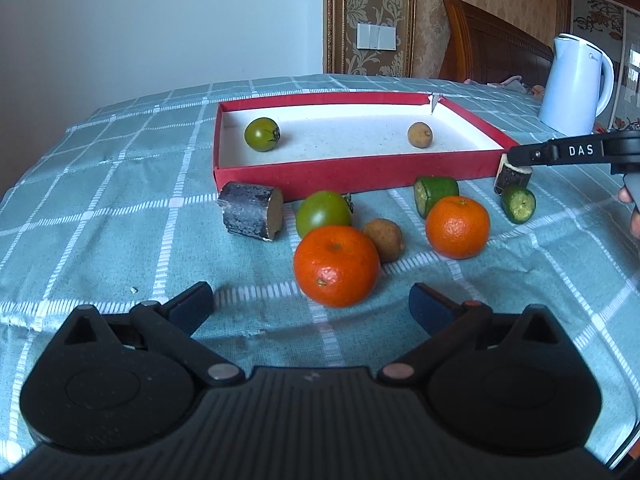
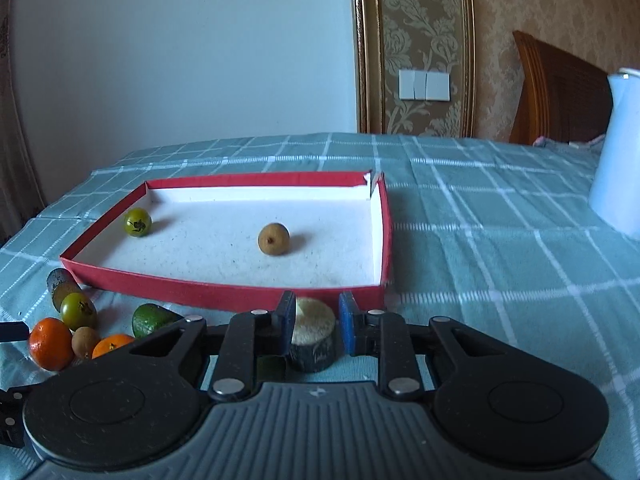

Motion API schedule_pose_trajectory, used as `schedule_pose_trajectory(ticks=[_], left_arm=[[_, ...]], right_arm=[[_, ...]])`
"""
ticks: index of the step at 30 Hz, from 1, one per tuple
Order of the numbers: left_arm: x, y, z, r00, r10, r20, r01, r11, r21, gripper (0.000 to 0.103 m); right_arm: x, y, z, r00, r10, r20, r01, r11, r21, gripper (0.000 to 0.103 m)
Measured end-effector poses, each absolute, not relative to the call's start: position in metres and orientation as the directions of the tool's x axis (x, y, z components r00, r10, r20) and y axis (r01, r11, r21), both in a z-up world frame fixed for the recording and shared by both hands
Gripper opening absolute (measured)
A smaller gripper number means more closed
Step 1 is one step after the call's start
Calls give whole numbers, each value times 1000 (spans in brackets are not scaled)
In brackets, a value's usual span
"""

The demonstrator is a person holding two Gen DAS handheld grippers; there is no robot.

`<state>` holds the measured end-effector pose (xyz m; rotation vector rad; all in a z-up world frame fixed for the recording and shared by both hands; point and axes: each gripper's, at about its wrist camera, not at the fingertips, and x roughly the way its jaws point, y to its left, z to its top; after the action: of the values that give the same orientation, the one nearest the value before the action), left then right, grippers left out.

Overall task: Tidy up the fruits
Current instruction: 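Lift the eggplant chunk into the tray and open the right gripper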

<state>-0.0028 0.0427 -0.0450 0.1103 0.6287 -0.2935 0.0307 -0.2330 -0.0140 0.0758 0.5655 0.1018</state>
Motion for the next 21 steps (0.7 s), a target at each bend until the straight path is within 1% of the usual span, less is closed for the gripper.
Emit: schedule_pose_trajectory(ticks=[5,8,9,10,12,19,20,21], left_arm=[[-3,43,-45,769,-238,-593,303,953,11,103],[-3,43,-45,769,-238,-593,303,953,11,103],[-3,43,-45,769,-237,-593,303,953,12,103],[-3,43,-45,769,-237,-593,303,953,12,103],[-3,43,-45,769,-237,-593,303,953,11,103],[-3,43,-45,769,-237,-593,303,953,12,103],[-3,43,-45,769,-237,-594,303,953,12,103],[-3,43,-45,769,-238,-593,303,953,11,103]], right_arm=[[31,-236,-14,828,137,-543,-66,987,148,24],[31,-238,-14,825,132,-550,-44,985,169,29],[31,-240,-13,820,138,-556,-40,982,185,33],[30,-241,-13,812,153,-564,-43,978,204,49],[28,-245,-16,802,194,-565,-52,965,257,74],[34,-244,-24,812,179,-555,-29,963,268,73],[36,-243,-25,812,172,-558,-26,965,260,72],[38,-242,-25,813,164,-559,-20,967,254,69]])
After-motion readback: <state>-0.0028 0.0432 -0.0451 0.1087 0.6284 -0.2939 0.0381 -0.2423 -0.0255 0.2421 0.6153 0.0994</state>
